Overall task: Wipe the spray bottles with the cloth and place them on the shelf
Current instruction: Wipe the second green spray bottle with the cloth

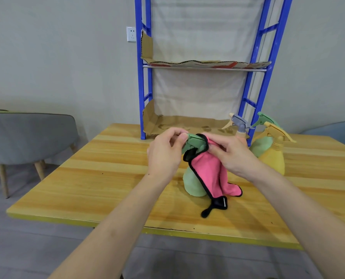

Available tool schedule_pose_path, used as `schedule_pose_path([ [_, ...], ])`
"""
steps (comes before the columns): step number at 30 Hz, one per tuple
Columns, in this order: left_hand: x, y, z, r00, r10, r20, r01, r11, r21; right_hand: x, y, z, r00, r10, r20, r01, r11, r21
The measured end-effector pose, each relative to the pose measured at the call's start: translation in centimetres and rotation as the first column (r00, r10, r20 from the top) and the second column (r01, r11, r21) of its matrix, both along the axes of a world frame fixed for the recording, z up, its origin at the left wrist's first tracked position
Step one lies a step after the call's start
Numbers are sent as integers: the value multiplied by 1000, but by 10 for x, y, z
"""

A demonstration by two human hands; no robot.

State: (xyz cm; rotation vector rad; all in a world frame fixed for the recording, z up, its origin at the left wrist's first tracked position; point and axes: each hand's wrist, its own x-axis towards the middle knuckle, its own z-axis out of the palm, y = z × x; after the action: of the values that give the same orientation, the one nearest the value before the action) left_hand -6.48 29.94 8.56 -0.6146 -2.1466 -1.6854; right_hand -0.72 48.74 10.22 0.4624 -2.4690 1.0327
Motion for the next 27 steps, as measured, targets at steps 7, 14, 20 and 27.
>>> schedule_pose_path([
  [7,0,2,-2,1000,17,0,-17,1000,19,-7,1,-15,985,-148,-85,150,989,11],
  [14,-3,2,-5,1000,17,8,-17,999,32,-8,0,-20,985,-151,-81,146,987,-65],
  [20,-3,5,-7,1000,17,-15,-17,1000,19,-3,-1,-8,997,-79,19,80,991,-106],
  [27,-4,3,-5,999,31,-21,-31,999,-17,-7,-13,-15,977,-213,-29,213,977,-9],
])
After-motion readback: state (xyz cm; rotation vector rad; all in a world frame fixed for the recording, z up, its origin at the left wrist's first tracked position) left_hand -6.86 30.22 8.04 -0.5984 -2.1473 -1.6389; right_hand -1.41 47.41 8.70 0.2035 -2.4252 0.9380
